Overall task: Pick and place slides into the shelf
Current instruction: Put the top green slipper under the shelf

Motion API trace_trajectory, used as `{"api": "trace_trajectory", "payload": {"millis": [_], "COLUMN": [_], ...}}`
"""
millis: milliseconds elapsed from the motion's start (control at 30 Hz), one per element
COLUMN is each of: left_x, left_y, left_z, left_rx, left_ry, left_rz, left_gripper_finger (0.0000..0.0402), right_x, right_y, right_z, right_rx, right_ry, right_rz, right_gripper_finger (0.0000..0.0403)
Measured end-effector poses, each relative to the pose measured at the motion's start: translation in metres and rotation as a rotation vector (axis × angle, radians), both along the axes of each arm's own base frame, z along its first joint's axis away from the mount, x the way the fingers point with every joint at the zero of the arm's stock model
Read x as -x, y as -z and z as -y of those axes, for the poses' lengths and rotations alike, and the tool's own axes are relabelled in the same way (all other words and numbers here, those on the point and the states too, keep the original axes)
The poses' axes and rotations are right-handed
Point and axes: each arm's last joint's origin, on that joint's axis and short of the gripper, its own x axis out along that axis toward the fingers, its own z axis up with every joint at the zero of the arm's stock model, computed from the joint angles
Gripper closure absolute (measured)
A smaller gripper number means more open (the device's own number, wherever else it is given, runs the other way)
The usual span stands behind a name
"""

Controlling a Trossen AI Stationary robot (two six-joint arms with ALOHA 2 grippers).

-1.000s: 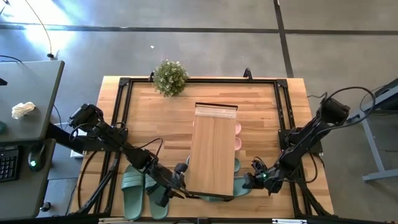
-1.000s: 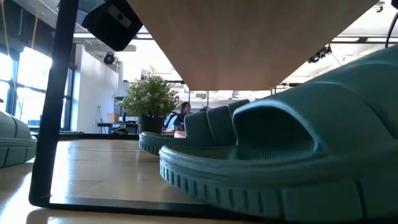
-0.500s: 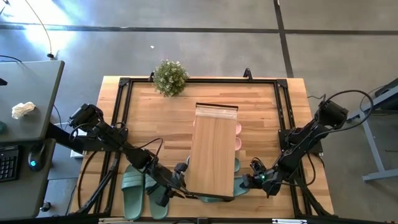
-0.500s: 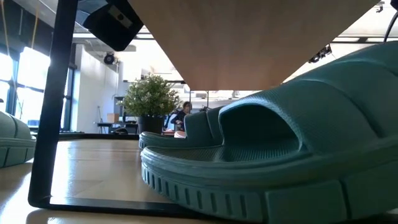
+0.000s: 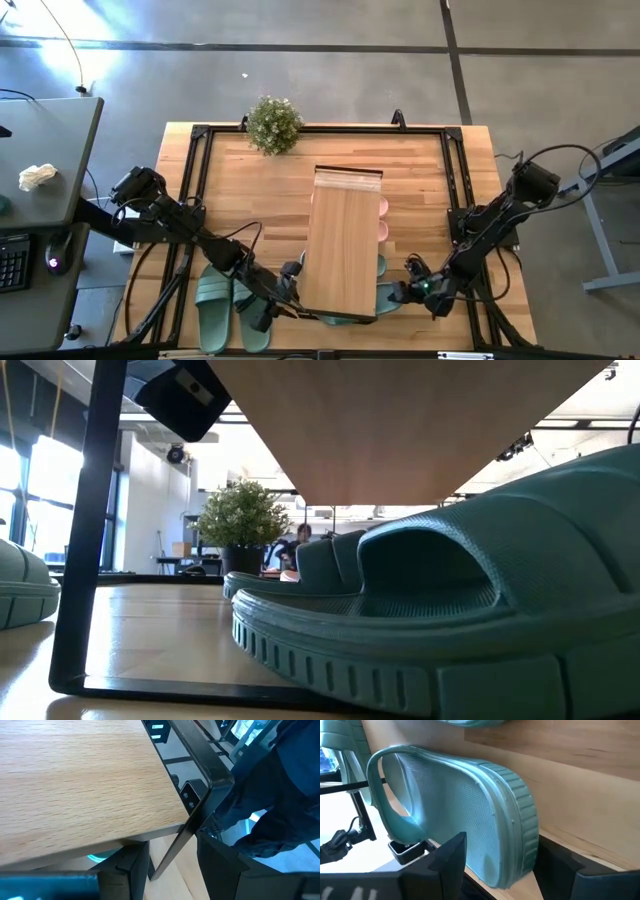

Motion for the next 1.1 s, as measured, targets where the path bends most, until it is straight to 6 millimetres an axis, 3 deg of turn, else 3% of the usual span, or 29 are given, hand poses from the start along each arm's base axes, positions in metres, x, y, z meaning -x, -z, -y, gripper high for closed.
{"api": "trace_trajectory", "payload": {"millis": [267,600,733,933,1100], "left_x": [0.0,0.0,0.0,0.0,-0.001], "left_y": [0.0,0.0,0.0,0.0,0.0], "left_z": [0.0,0.0,0.0,-0.001,-0.002], "left_rx": [0.002,0.01,0.012,0.025,0.034], "left_ry": [-0.002,-0.016,-0.027,-0.042,-0.058], "left_rz": [-0.002,-0.005,-0.006,-0.011,-0.014], "left_gripper_finger": [0.0252,0.0252,0.0252,0.0252,0.0252], "right_x": [0.015,0.037,0.039,0.043,0.038], "right_y": [-0.007,-0.035,-0.041,-0.035,-0.034], "right_z": [0.008,0.03,0.033,0.038,0.042], "right_rx": [0.06,0.193,0.359,0.457,0.534], "right_ry": [-0.024,-0.177,-0.403,-0.553,-0.494], "right_rz": [-0.072,-0.076,0.004,-0.077,-0.047], "right_gripper_finger": [0.0207,0.0212,0.0256,0.0387,0.038]}}
